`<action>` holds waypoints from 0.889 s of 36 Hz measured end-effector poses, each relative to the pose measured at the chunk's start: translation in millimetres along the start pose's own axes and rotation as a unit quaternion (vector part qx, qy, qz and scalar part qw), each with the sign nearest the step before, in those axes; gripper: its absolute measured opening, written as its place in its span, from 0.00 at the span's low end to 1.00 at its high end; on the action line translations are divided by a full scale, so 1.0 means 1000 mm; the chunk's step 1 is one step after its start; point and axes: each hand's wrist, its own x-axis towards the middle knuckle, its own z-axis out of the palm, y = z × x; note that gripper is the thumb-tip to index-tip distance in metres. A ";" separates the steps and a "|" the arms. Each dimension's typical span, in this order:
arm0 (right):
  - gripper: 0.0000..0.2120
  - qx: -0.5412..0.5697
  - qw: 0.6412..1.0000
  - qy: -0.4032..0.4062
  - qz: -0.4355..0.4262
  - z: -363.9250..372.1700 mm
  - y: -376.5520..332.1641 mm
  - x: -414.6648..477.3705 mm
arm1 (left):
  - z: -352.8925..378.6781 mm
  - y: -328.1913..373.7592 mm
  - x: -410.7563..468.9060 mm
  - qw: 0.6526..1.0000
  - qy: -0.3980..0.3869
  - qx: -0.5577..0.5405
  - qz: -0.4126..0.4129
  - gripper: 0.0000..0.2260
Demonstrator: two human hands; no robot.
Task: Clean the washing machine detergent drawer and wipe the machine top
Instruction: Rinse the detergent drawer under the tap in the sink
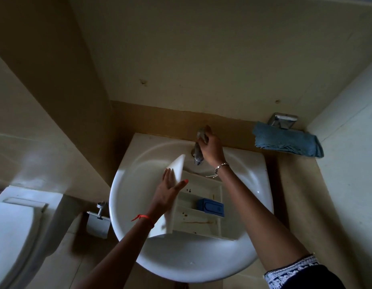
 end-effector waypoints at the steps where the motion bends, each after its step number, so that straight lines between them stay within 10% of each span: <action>1: 0.18 0.002 1.000 -0.009 0.004 -0.001 0.001 0.001 | 0.000 0.001 0.000 1.000 -0.003 0.002 0.005 0.36; 32: 0.26 0.086 0.990 -0.112 -0.021 -0.008 0.033 0.026 | -0.002 -0.005 0.007 0.999 -0.006 0.020 0.028 0.30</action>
